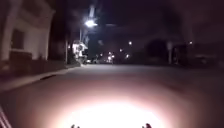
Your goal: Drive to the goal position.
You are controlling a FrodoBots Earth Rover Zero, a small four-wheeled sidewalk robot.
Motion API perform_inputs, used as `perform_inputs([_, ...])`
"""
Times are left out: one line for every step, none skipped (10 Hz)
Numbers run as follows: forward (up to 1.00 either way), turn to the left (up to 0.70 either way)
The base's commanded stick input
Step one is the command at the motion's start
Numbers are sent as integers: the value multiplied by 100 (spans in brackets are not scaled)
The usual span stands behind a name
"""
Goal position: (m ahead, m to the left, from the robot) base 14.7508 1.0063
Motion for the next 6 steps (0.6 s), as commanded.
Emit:
perform_inputs([85,0])
perform_inputs([85,0])
perform_inputs([85,0])
perform_inputs([85,0])
perform_inputs([85,0])
perform_inputs([85,0])
